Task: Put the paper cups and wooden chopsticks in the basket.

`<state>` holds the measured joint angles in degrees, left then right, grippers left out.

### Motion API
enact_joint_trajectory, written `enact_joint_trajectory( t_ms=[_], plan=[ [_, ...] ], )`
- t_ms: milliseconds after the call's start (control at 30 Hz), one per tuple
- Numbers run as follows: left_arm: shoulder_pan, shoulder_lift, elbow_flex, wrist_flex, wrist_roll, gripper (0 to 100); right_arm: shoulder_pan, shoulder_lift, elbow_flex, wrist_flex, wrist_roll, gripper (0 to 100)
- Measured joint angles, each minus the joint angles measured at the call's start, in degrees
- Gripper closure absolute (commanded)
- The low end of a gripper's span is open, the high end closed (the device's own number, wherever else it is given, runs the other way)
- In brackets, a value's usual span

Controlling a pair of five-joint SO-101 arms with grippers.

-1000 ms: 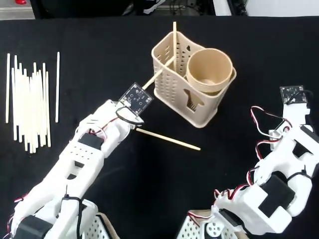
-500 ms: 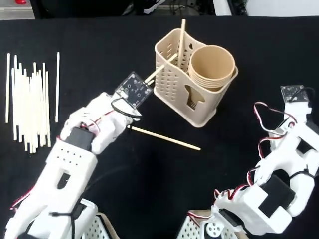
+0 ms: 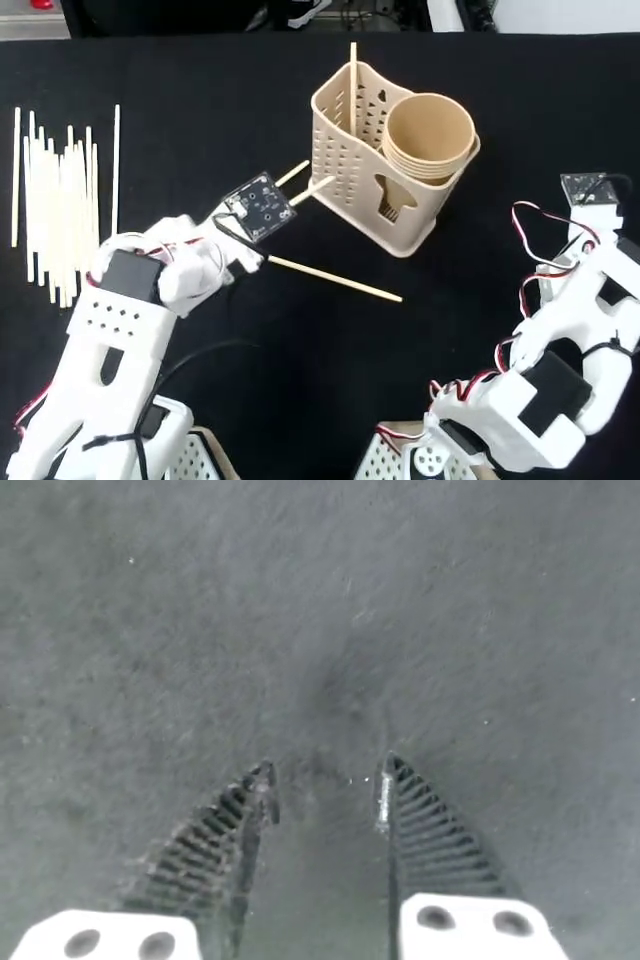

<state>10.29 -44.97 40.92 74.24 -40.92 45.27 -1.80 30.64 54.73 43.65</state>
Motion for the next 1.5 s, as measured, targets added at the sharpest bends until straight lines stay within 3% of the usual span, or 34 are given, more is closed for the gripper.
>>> enact_joint_trajectory(
  t_ms=[233,467,600,733,867,1000,1267,1500],
  plan=[
    [-1.85,-1.76,-5.98,5.01,0.88,97,0.00,0.00,0.00,0.18,0.00,82.9],
    [1.14,-22.15,-8.97,3.43,10.11,97,0.00,0.00,0.00,0.35,0.00,82.9],
    [4.40,-38.77,-0.88,-12.66,19.43,97,0.00,0.00,0.00,0.35,0.00,82.9],
    [5.98,-43.96,17.32,-43.78,26.90,97,0.00,0.00,0.00,1.76,-0.79,82.9],
    [7.12,-33.85,29.36,-75.43,29.01,97,-0.35,0.00,0.00,2.73,-1.93,82.9],
    [7.30,-17.58,23.30,-89.93,34.20,97,-1.05,0.00,0.00,2.81,-3.25,82.9],
    [8.09,16.70,0.53,-94.86,51.69,97,-1.05,0.00,0.00,2.81,-3.43,82.9],
    [12.66,30.15,-8.62,-94.95,53.10,97,-1.05,0.00,0.00,2.46,-3.16,82.9]
  ],
)
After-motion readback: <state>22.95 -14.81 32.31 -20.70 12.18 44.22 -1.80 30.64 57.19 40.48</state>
